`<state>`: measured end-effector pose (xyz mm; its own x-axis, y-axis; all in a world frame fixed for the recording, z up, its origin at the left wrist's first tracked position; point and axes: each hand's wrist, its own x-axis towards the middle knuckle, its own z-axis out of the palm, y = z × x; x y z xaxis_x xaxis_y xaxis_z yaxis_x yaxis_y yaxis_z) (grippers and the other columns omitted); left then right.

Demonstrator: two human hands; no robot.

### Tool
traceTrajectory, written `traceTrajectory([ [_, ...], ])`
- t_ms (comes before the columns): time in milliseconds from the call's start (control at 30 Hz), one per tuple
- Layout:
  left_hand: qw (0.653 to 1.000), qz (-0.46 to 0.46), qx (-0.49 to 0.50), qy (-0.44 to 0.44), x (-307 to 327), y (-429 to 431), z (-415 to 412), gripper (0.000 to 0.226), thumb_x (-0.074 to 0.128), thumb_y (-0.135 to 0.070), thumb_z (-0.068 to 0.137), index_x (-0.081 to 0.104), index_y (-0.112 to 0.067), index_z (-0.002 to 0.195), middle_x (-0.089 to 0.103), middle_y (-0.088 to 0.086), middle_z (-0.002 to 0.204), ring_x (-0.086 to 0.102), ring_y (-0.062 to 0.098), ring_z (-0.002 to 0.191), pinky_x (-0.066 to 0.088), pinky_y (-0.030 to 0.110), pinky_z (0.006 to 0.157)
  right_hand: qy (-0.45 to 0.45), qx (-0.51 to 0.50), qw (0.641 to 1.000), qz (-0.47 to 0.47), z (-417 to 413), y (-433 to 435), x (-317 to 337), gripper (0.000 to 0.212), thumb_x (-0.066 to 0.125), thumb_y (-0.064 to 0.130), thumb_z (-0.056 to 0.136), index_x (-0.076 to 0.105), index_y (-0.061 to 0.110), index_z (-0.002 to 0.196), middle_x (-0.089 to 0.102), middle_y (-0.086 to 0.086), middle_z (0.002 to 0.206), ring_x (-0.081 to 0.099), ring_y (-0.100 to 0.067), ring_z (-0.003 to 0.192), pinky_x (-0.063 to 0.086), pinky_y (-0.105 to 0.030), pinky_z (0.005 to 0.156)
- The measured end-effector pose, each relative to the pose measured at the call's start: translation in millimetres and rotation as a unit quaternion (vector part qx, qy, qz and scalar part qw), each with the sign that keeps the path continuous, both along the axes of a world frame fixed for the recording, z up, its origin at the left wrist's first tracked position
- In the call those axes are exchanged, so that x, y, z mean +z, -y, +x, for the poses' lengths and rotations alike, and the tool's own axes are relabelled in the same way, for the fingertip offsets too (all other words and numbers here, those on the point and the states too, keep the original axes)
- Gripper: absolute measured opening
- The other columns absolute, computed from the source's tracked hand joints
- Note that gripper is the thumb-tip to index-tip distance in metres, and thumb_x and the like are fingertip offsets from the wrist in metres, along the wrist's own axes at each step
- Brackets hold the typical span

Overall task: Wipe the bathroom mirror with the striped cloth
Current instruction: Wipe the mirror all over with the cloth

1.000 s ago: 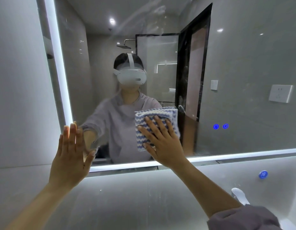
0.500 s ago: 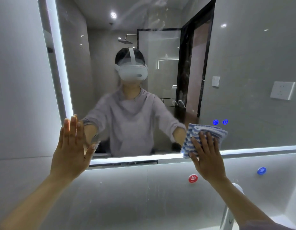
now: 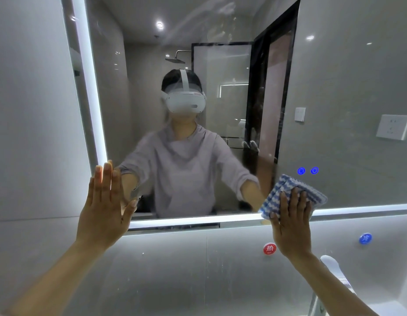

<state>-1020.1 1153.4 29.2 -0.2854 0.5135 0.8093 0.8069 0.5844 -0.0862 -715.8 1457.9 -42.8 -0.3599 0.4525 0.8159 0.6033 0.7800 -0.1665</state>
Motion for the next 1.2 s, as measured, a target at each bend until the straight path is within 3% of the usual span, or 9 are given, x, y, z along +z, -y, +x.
traceTrajectory([
  [300,1.0,0.001,-0.004,0.001,1,2,1,0.079,0.022,-0.052,0.094,0.015,0.005,0.148,0.006,0.022,0.158,0.001,0.037,0.147,-0.003,0.036,0.122,0.044,0.049,0.992,0.111,-68,51,37,0.059,0.019,0.044,0.101,0.002,0.025,0.154,-0.007,-0.004,0.162,-0.002,-0.03,0.148,-0.004,-0.049,0.119],
  [500,1.0,0.003,-0.002,0.007,1,2,1,0.079,0.029,-0.048,0.091,0.014,0.004,0.148,0.006,0.021,0.159,-0.001,0.036,0.148,-0.005,0.035,0.121,0.108,0.092,0.972,0.186,-126,104,71,0.055,0.022,0.047,0.101,0.019,0.027,0.152,0.009,-0.003,0.161,0.002,-0.027,0.149,0.001,-0.049,0.119],
  [633,1.0,0.001,0.0,0.011,2,2,2,0.079,0.027,-0.05,0.091,0.013,0.003,0.149,0.005,0.019,0.159,-0.001,0.035,0.148,-0.007,0.034,0.121,0.076,0.109,0.971,0.198,-159,138,95,0.057,0.024,0.051,0.099,0.024,0.025,0.15,0.012,-0.004,0.159,0.002,-0.028,0.148,-0.007,-0.046,0.119],
  [767,1.0,0.0,-0.003,0.016,2,3,1,0.079,0.023,-0.053,0.092,0.014,0.001,0.149,0.007,0.018,0.159,0.001,0.035,0.148,-0.007,0.033,0.121,0.021,0.091,0.976,0.196,-171,140,106,0.055,0.03,0.044,0.099,0.02,0.023,0.149,0.012,-0.002,0.158,0.001,-0.024,0.148,-0.004,-0.045,0.12],
  [933,1.0,0.001,-0.005,0.009,1,2,-1,0.079,0.017,-0.055,0.095,0.014,0.002,0.149,0.006,0.019,0.159,0.0,0.036,0.148,-0.006,0.033,0.121,0.024,0.061,0.977,0.203,-157,117,116,0.057,0.017,0.048,0.101,0.014,0.021,0.151,0.005,0.0,0.159,0.001,-0.023,0.147,-0.001,-0.046,0.12],
  [1067,1.0,0.0,-0.005,0.003,-1,2,-1,0.08,0.013,-0.056,0.095,0.011,0.003,0.149,0.004,0.02,0.159,-0.001,0.036,0.148,-0.006,0.034,0.121,0.019,0.043,0.98,0.196,-126,85,126,0.06,0.02,0.05,0.099,0.006,0.023,0.151,0.006,-0.001,0.159,0.003,-0.024,0.147,0.002,-0.048,0.119],
  [1200,1.0,-0.004,-0.004,-0.003,-1,1,-2,0.081,0.013,-0.057,0.095,0.011,0.004,0.149,0.003,0.021,0.159,-0.001,0.037,0.147,-0.006,0.035,0.121,-0.003,0.01,0.982,0.188,-86,44,131,0.064,0.018,0.051,0.1,-0.009,0.025,0.151,-0.01,-0.001,0.16,-0.007,-0.023,0.147,0.0,-0.048,0.119],
])
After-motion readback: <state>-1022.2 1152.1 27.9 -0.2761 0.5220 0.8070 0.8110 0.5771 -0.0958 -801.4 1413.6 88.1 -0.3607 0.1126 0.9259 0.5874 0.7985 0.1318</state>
